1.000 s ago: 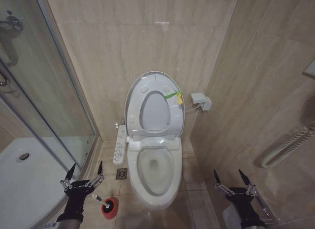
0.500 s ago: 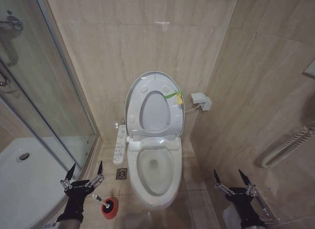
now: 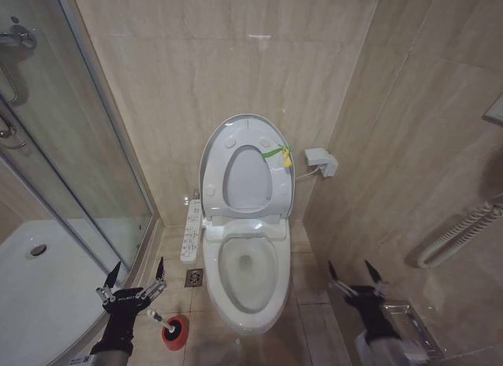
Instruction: Open the toilet lid, clean the toilet bowl with a toilet brush, close the toilet lid, and flush.
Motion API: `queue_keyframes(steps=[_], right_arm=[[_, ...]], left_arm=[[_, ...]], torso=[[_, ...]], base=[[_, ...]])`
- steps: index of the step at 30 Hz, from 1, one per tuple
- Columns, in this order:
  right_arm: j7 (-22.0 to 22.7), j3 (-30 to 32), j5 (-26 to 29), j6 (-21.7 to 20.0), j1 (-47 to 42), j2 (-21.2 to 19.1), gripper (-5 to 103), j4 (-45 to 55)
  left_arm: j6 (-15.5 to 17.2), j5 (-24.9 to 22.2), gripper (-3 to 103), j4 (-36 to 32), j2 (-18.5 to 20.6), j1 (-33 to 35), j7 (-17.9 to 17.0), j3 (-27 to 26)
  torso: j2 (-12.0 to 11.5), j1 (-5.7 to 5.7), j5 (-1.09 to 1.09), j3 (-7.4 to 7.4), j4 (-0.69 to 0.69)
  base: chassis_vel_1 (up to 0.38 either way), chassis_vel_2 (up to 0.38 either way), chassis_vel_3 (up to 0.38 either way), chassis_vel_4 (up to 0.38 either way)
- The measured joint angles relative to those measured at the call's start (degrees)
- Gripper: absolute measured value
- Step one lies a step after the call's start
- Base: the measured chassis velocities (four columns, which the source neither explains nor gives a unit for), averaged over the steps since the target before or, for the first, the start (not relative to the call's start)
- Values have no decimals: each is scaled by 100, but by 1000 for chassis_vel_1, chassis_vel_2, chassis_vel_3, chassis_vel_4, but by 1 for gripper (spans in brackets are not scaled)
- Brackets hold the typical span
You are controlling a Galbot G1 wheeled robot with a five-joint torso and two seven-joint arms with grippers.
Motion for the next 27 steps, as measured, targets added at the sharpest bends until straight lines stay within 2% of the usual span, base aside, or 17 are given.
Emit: queue_keyframes(steps=[8,9,13,16,23,27], right_arm=[[-33,-530,-514,-983,1336,283,100,-439],[-33,-530,-514,-983,1336,283,100,-439],[-51,-827,-802,-1528,2087,439,100,-681],[-61,-957,-921,-1752,2409,505,100,-783],[-64,-976,-947,-1809,2460,517,100,-806],[-174,-658,-925,-1766,2407,401,100,-758]], left_arm=[[0,0,99,0,0,0,0,0],[0,0,99,0,0,0,0,0],[0,0,99,0,0,0,0,0],[0,0,99,0,0,0,0,0],[0,0,99,0,0,0,0,0],[0,0,99,0,0,0,0,0]], torso=[[0,0,0,0,-1],[0,0,0,0,-1],[0,0,0,0,0],[0,1,0,0,2],[0,0,0,0,-2],[0,0,2,0,1]], base=[[0,0,0,0],[0,0,0,0],[0,0,0,0],[0,0,0,0],[0,0,0,0],[0,0,0,0]])
